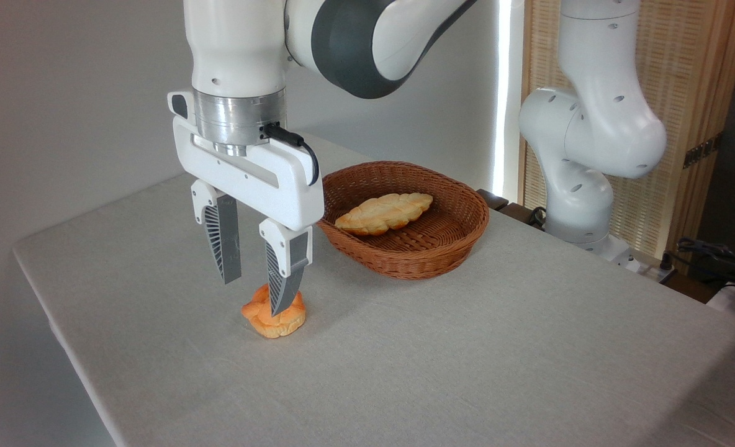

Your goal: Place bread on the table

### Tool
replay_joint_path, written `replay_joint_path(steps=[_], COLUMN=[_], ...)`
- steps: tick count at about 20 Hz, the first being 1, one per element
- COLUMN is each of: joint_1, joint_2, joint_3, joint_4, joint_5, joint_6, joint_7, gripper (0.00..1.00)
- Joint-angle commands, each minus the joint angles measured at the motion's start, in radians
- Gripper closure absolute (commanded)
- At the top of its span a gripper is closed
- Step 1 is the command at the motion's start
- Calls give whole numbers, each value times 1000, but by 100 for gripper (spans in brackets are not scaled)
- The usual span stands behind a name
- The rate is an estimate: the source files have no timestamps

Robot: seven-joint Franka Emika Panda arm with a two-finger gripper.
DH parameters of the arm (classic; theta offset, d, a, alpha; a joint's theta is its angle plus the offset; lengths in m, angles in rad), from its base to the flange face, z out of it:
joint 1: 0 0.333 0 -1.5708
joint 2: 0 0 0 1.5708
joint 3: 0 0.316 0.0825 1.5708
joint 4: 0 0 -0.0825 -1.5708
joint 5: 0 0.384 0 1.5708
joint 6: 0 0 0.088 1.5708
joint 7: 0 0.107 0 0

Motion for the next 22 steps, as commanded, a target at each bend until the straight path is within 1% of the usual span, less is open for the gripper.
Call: replay_joint_path(steps=[1, 18, 22], joint_1=[12, 12, 10], joint_2=[-5, -5, -15], joint_3=[-9, -9, -23], joint_4=[8, 7, 2], joint_5=[-18, -16, -16], joint_6=[-14, -14, -79], joint_7=[-3, 4, 2], gripper=[0, 0, 0])
